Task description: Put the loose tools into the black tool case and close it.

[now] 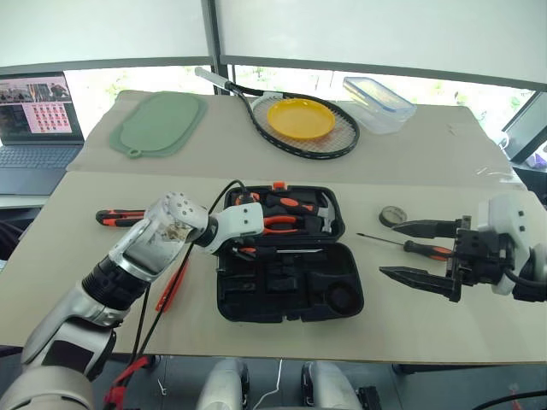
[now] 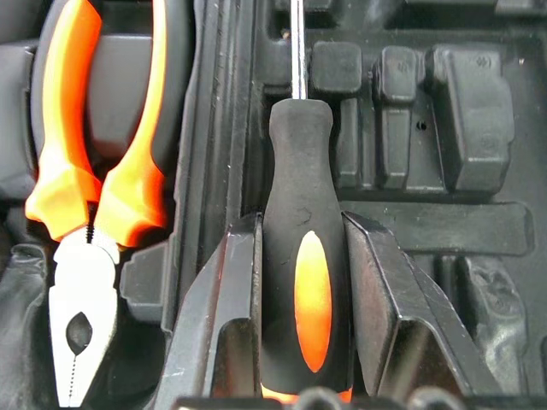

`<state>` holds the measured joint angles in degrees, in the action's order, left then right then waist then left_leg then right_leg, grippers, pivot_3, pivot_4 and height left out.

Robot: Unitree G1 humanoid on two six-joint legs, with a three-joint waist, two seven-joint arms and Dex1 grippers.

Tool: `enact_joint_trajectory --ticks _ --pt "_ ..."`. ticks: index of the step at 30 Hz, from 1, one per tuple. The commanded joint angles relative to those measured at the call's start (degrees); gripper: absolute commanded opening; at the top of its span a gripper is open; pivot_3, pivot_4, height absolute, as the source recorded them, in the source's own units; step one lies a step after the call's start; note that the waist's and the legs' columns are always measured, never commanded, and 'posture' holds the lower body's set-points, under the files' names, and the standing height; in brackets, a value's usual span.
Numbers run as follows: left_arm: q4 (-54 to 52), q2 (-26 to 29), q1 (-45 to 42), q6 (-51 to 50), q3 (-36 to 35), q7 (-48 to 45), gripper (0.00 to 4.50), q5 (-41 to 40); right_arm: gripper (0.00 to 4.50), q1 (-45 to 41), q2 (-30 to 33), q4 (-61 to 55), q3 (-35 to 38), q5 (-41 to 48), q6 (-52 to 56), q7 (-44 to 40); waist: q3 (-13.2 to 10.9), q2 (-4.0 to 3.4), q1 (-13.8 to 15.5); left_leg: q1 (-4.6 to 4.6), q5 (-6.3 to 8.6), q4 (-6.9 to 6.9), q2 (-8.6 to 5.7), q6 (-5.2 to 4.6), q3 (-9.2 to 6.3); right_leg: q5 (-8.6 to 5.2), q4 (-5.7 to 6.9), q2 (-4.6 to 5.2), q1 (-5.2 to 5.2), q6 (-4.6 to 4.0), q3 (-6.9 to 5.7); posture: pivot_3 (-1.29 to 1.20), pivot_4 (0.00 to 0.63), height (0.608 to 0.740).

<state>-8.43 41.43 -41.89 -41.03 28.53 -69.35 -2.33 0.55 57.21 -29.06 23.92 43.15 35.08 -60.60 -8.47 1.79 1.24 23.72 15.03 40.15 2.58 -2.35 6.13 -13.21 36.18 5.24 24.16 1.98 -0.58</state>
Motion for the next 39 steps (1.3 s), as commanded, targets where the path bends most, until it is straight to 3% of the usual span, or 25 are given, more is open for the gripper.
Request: enact_joint_trajectory --ticks 1,3,4,10,15,18,25,39 --pt "-1.08 0.32 -0.32 1.12 -0.08 0.22 0.88 0.76 4.5 -0.47 -0.26 -0.99 2.32 0.94 -0.41 0.66 0.0 0.0 0.05 0.01 0.0 0.01 0.0 0.0 0.0 0.0 0.0 0.0 0.0 0.0 0.0 0.0 0.15 0.738" --pt "-0.7 0.2 -0.33 1.19 0.0 0.42 0.88 1.03 4.5 -0.5 -0.29 -0.86 2.28 0.92 -0.46 0.68 0.0 0.0 0.04 0.01 0.0 0.01 0.0 -0.01 0.0 0.0 0.0 0.0 0.0 0.0 0.0 0.0 0.15 0.738" --pt "-0.59 0.13 -0.35 1.02 -0.06 0.54 1.38 1.06 4.5 -0.54 -0.32 -0.77 2.23 0.91 -0.48 0.7 0.0 0.0 0.03 0.01 0.0 0.01 0.0 -0.01 0.0 0.0 0.0 0.0 0.01 0.0 0.0 0.0 0.15 0.738" --pt "-1.75 1.12 -2.1 -0.57 -3.06 -0.78 3.38 -1.3 4.5 -0.35 -0.39 -0.88 2.08 0.97 -0.53 0.7 0.0 0.0 0.23 0.01 0.0 0.05 0.0 -0.01 -0.01 0.01 0.01 0.01 -0.01 0.01 -0.01 0.0 0.15 0.738" --pt "-4.02 3.09 -5.05 -3.4 -8.57 -3.56 3.38 -6.85 4.5 0.67 -0.24 -0.93 2.66 1.12 -0.66 0.32 0.0 0.01 0.1 0.05 0.0 0.05 0.02 -0.01 -0.03 0.01 0.0 -0.01 0.03 0.02 -0.02 0.0 0.15 0.738" --pt "-3.07 2.24 -5.68 -2.14 -9.11 -3.1 2.63 -7.61 4.5 0.79 -0.17 -0.5 2.4 0.85 -1.05 0.13 0.0 0.0 0.1 0.05 0.01 0.06 0.0 -0.03 -0.02 0.01 -0.01 0.01 0.01 0.02 -0.01 0.0 0.15 0.738" --pt "2.86 -1.16 -3.22 8.78 -3.69 -1.18 0.05 -2.55 4.5 0.0 -0.03 0.35 0.98 -0.51 -1.9 0.12 0.0 0.0 0.11 0.04 0.01 0.07 -0.03 -0.03 0.0 0.01 -0.01 0.0 0.0 0.03 0.0 0.0 0.15 0.738" --pt "9.56 -3.15 -0.5 17.43 2.49 -0.52 0.05 6.02 4.5 -1.21 -0.42 1.81 -0.45 -2.5 -2.29 0.11 0.02 -0.01 0.2 0.0 0.02 0.09 -0.02 -0.03 0.0 0.02 0.0 0.02 -0.06 0.03 -0.01 0.0 0.15 0.738"
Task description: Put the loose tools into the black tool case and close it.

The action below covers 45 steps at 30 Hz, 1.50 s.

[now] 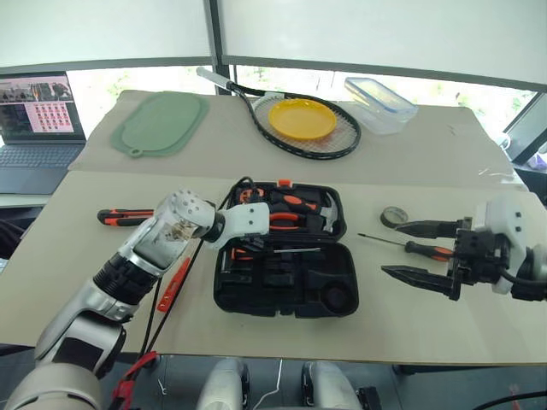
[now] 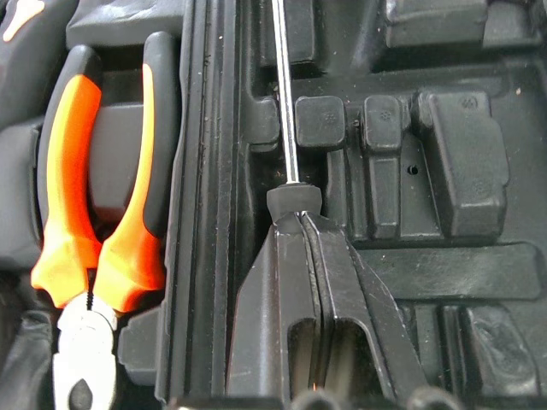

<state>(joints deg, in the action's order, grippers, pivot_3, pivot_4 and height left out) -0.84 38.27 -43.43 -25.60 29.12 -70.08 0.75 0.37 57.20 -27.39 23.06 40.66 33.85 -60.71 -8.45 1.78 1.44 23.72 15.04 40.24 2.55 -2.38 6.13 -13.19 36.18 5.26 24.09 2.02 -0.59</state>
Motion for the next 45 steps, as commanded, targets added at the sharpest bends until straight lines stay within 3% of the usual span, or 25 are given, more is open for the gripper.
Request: enact_joint_trajectory --ticks 1,7,11,15,20,23,25,29,34,43,45 --pt "2.42 -0.13 1.29 2.97 2.36 0.33 0.05 3.7 4.5 -1.14 -0.49 0.24 0.22 -0.1 -1.1 0.3 0.02 -0.01 0.01 0.0 0.0 0.0 0.0 0.0 0.0 0.0 0.0 0.0 0.0 0.0 0.0 0.0 0.15 0.738" --pt "4.72 -1.6 1.77 6.19 2.44 1.16 0.05 5.96 4.5 -0.2 -1.04 0.79 -0.73 -2.63 -2.2 0.9 0.18 -0.08 0.39 -0.24 0.02 0.0 -0.02 -0.03 0.01 0.0 -0.01 0.02 -0.22 0.0 0.01 0.0 0.15 0.738" --pt "3.57 -4.05 0.81 1.0 -5.69 2.09 0.05 -0.86 4.5 2.23 -1.38 2.39 -0.04 -7.34 -4.32 2.61 0.19 -0.09 0.82 -0.49 0.03 0.01 -0.02 -0.05 0.0 0.0 -0.07 0.02 -0.54 0.02 0.01 0.0 0.15 0.738" --pt "-2.65 -2.73 2.77 -4.32 -18.5 -0.14 1.03 -13.24 4.5 7.04 -0.69 7.16 5.4 -9.55 -4.14 2.48 0.17 -0.07 0.52 -0.1 0.03 0.06 0.01 -0.09 -0.04 0.02 -0.03 0.0 -0.16 0.05 0.06 0.0 0.15 0.738" --pt "-11.63 2.77 6.12 -12.56 -26.14 -4.17 2.82 -24.65 4.5 12.77 2.46 14.53 12.94 -12.98 -7.49 -2.91 0.21 -0.17 0.15 0.12 0.01 0.08 0.0 -0.07 -0.02 0.01 0.01 -0.02 0.1 0.06 0.09 0.0 0.15 0.738" --pt "-16.47 4.35 6.67 -18.38 -30.13 -3.77 3.9 -32.04 4.5 13.15 5.14 20.26 13.82 -15.31 -10.2 -5.61 0.2 -0.15 -0.18 0.04 0.03 0.07 -0.02 -0.1 -0.02 -0.01 -0.04 0.0 -0.04 0.1 0.09 0.0 0.15 0.738" --pt "-19.72 5.67 7.05 -21.29 -32.11 -3.44 4.46 -35.98 4.5 9.92 7.12 25.63 10.57 -17.02 -12.12 -6.44 0.18 -0.12 -0.38 0.03 0.04 0.08 -0.02 -0.11 -0.03 0.0 -0.05 0.0 -0.05 0.12 0.09 0.0 0.15 0.738" --pt "-23.56 7.61 7.73 -23.3 -32.8 -2.44 4.46 -39.72 4.5 0.51 7.94 33.19 0.84 -21.05 -15.24 -6.53 0.18 -0.12 -0.97 -0.19 0.03 0.04 0.0 -0.09 -0.01 -0.02 -0.05 -0.06 -0.16 0.09 0.19 0.0 0.15 0.738" --pt "-27.47 10.06 9.26 -23.01 -32.15 -1.51 4.46 -41.27 4.5 -15.57 4.63 45.49 -13.83 -29.61 -20.87 -6.63 0.11 -0.16 -1.99 -0.38 -0.04 -0.24 -0.08 0.03 0.09 -0.04 -0.01 -0.09 -0.11 0.04 0.44 0.0 0.15 0.738" --pt "-30.59 11.82 11.38 -22.77 -32.61 3.35 4.46 -42.02 4.5 -32.62 -2.13 68.24 -26.87 -40.72 -29.99 -5.86 0.08 -0.2 -2.12 -0.38 -0.11 -0.35 -0.13 0.12 0.24 -0.04 -0.06 -0.08 -0.02 0.06 0.6 0.0 0.15 0.738" --pt "-30.73 12.24 11.76 -22.34 -32.57 4.04 4.5 -41.94 3.99 -34.46 -3.13 71.43 -27.48 -41.23 -31.0 -6.4 0.07 -0.19 -2.2 -0.45 -0.11 -0.37 -0.12 0.13 0.28 -0.04 -0.07 -0.1 -0.05 0.06 0.65 0.0 0.15 0.738"
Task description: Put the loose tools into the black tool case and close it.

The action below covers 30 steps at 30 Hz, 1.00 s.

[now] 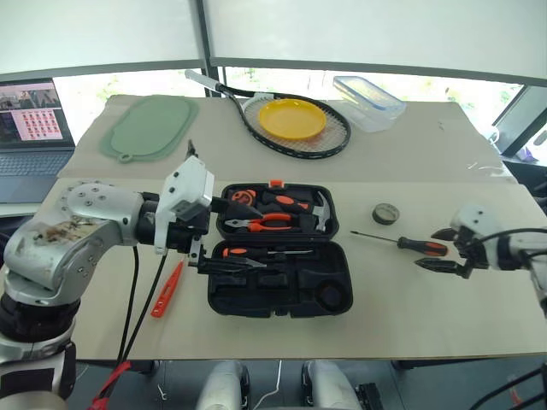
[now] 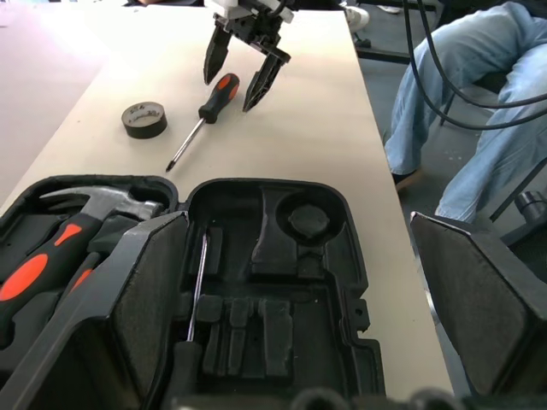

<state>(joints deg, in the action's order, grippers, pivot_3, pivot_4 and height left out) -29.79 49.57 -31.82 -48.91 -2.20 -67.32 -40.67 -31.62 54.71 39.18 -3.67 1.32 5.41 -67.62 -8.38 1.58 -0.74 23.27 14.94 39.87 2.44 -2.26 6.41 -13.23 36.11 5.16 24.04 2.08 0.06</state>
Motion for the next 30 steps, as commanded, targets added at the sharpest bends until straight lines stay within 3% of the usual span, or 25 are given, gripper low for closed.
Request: enact_joint_trajectory --ticks 1,9,12,15,17,23,30 --pt "-1.78 1.09 0.24 1.1 -1.23 1.61 4.5 -0.5 3.76 -3.0 -0.93 5.95 -0.86 -1.92 -3.19 -0.11 -0.01 0.01 -0.02 -0.01 0.0 0.0 0.02 0.0 0.0 0.0 0.01 -0.01 -0.01 0.0 0.0 0.0 0.15 0.738" --pt "0.75 3.06 1.67 3.65 -0.74 0.8 4.5 1.26 1.11 -0.44 1.26 4.67 1.32 0.81 -5.52 -7.05 0.0 0.01 0.15 -0.06 0.0 0.0 0.02 0.0 0.04 0.01 0.02 0.0 -0.05 0.01 0.0 0.0 0.15 0.738" --pt "1.98 5.17 3.94 4.66 -1.46 -0.57 4.5 1.39 1.03 3.01 3.59 -1.82 4.47 5.49 -2.42 -11.53 0.0 0.0 0.31 -0.04 0.0 -0.02 0.03 0.01 0.05 0.01 0.02 0.01 -0.01 0.01 -0.01 0.0 0.15 0.738" --pt "1.51 10.26 10.62 5.33 -4.61 -4.94 4.5 1.06 1.03 8.16 5.33 -19.53 9.12 15.86 7.18 -16.84 -0.09 -0.19 0.0 0.04 0.0 -0.04 0.07 0.0 0.1 0.0 0.04 0.02 0.12 0.0 0.04 0.0 0.15 0.738" --pt "0.76 13.11 15.34 6.7 -6.42 -7.17 4.5 1.21 1.03 10.31 5.13 -30.28 10.01 19.82 12.7 -16.09 -0.15 -0.31 -0.58 -0.06 -0.01 -0.1 0.16 0.03 0.14 0.0 0.12 -0.04 0.16 -0.02 0.17 0.0 0.15 0.738" --pt "-0.16 15.11 19.79 8.7 -8.68 -7.61 4.5 1.03 1.03 7.08 -0.18 -48.72 1.46 21.02 19.57 -11.96 -0.17 -0.29 0.16 -0.12 0.05 -0.13 0.33 0.08 0.21 -0.01 0.12 -0.19 0.17 -0.15 0.08 0.0 0.15 0.738" --pt "-0.16 14.2 17.85 8.98 -7.75 -5.74 4.5 0.75 1.03 -1.06 -6.39 -48.86 -9.2 14.38 20.68 -8.18 -0.2 -0.27 1.43 0.06 0.08 -0.02 0.17 -0.01 0.25 0.01 0.08 -0.05 0.25 -0.11 0.03 0.0 0.15 0.738"
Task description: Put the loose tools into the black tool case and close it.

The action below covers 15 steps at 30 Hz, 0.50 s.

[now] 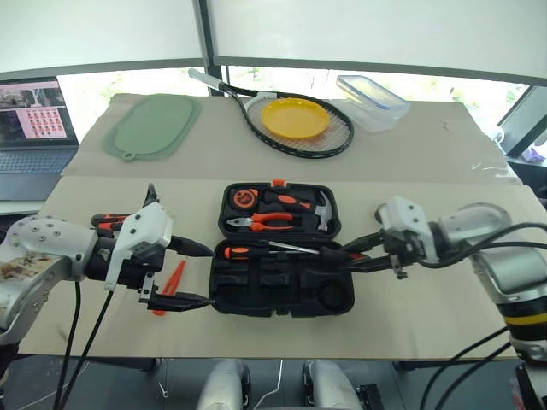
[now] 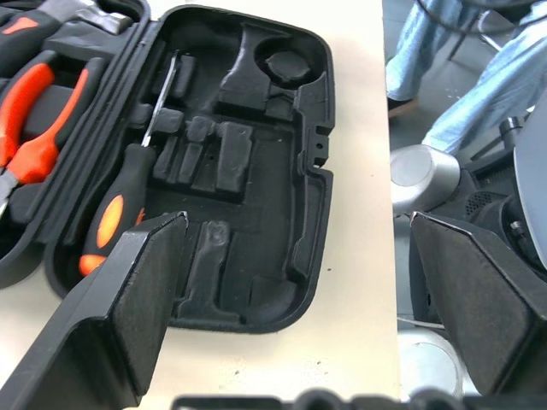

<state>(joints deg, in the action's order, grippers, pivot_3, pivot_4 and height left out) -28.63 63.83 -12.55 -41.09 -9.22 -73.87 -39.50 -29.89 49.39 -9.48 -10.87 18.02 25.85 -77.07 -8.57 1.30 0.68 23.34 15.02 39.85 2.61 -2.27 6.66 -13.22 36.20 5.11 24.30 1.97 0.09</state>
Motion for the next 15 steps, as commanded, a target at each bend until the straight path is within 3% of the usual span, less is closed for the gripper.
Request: enact_joint_trajectory --ticks 1,4,15 --pt "-1.75 -0.46 -1.68 1.11 -0.67 1.46 4.5 -0.62 1.03 -4.56 -2.23 0.98 -4.96 -5.21 -0.22 1.79 0.0 0.01 -0.02 0.01 0.0 0.0 0.0 0.0 0.01 0.0 -0.01 -0.01 0.0 0.0 0.0 0.0 0.15 0.738" --pt "-2.65 -1.09 -1.81 0.86 -0.66 2.75 4.5 -0.95 1.03 -6.88 -3.46 2.87 -9.12 -9.15 -1.15 1.67 -0.01 0.02 -0.16 -0.01 -0.01 -0.01 0.03 0.02 0.02 0.0 0.02 -0.05 0.0 -0.02 -0.01 0.0 0.15 0.738" --pt "-1.96 -1.68 -3.24 1.33 0.62 4.0 4.5 -0.53 1.03 -8.55 -7.13 5.63 -12.44 -12.51 1.03 2.77 -0.01 0.02 -0.16 0.05 -0.02 -0.03 0.05 0.04 0.01 -0.03 0.02 -0.06 0.03 -0.06 -0.11 0.0 0.15 0.738"
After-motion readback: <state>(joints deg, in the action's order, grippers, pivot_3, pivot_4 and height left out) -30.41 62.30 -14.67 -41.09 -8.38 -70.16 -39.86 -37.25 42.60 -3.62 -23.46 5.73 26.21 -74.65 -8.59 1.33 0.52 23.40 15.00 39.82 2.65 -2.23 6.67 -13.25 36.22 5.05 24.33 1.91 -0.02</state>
